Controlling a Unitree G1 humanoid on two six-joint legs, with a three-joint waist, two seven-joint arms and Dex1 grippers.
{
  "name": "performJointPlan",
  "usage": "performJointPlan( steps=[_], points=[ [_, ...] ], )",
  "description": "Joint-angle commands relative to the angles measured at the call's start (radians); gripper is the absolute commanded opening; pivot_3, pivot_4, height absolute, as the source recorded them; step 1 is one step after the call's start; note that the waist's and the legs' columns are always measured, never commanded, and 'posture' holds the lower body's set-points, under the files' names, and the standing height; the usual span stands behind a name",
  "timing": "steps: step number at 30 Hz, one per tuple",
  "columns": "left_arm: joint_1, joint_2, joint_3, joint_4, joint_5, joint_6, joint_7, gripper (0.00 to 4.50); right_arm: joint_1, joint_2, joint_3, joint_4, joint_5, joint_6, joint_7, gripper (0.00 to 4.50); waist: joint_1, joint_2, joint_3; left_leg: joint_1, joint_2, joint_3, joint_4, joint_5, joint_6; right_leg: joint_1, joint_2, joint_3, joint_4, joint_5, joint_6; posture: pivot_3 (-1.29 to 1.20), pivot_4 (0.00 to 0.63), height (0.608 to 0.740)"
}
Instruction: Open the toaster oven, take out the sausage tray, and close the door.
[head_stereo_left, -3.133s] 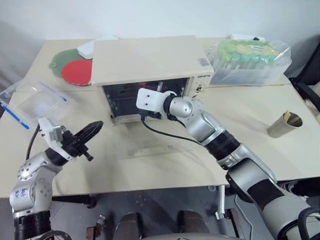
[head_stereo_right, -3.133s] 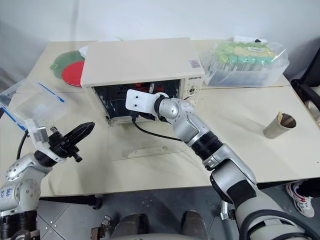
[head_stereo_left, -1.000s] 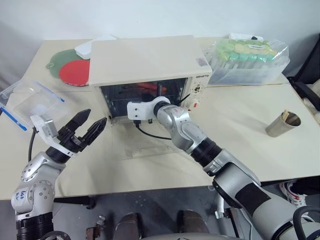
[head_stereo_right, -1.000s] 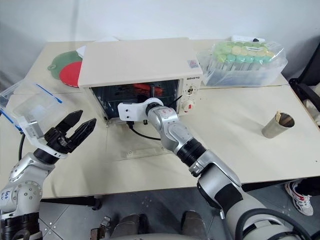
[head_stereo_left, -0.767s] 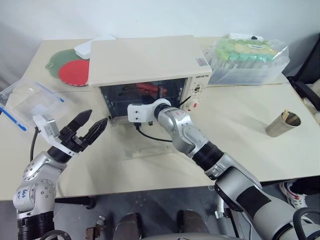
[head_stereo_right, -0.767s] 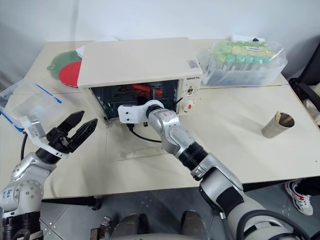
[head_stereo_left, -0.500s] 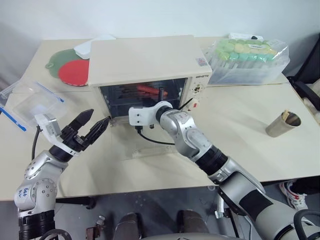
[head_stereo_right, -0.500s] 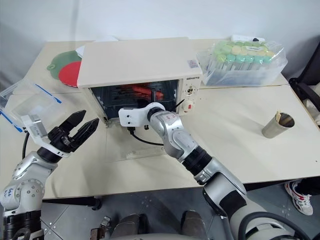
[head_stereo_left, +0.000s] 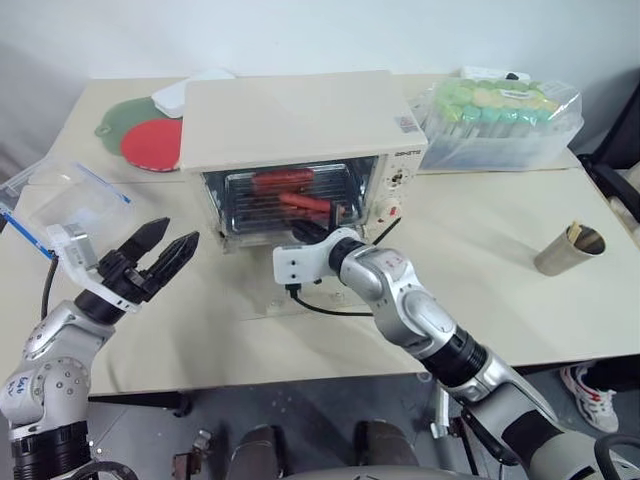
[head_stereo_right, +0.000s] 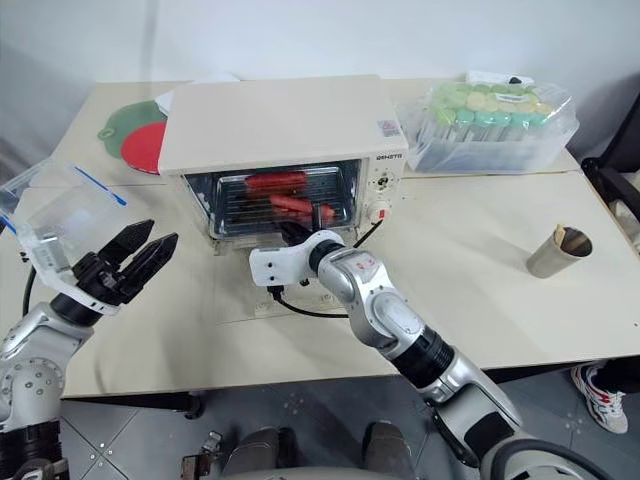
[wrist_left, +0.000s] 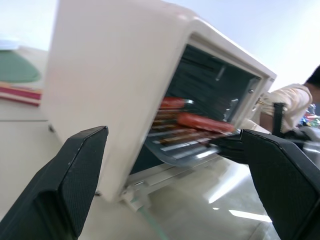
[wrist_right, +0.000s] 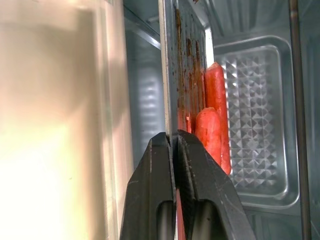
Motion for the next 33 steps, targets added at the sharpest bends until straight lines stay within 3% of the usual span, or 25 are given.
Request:
performJointPlan(
  steps=[1,16,33],
  points=[
    [0.000,0.015,0.021,-0.009,-0.028,0.008,-0.018,4.50,0.024,-0.022,-0.024,-0.112,-0.023,-0.013,0.036,0.06,0.002,0.000,0.000,0.000,0.000,0.000,0.000,0.000,0.000,0.000,0.000,0.000,0.000,0.000,0.000,0.00,0.150,0.740],
    [-0.013,0.021,0.012,0.022,-0.026,0.038,-0.071,4.50,0.161,-0.119,-0.074,-0.312,-0.057,-0.053,0.118,0.06,0.029,0.000,0.000,0.000,-0.001,0.000,0.001,0.000,0.000,0.000,0.000,0.000,-0.001,0.000,0.000,0.00,0.150,0.740],
    [-0.015,0.048,-0.007,0.044,-0.013,0.046,-0.161,4.50,0.324,-0.217,-0.181,-0.465,0.002,-0.204,0.135,0.06,0.026,-0.001,0.000,0.000,-0.001,0.001,0.001,0.000,0.000,0.000,0.000,0.000,-0.001,0.000,0.000,0.00,0.150,0.740]
  ],
)
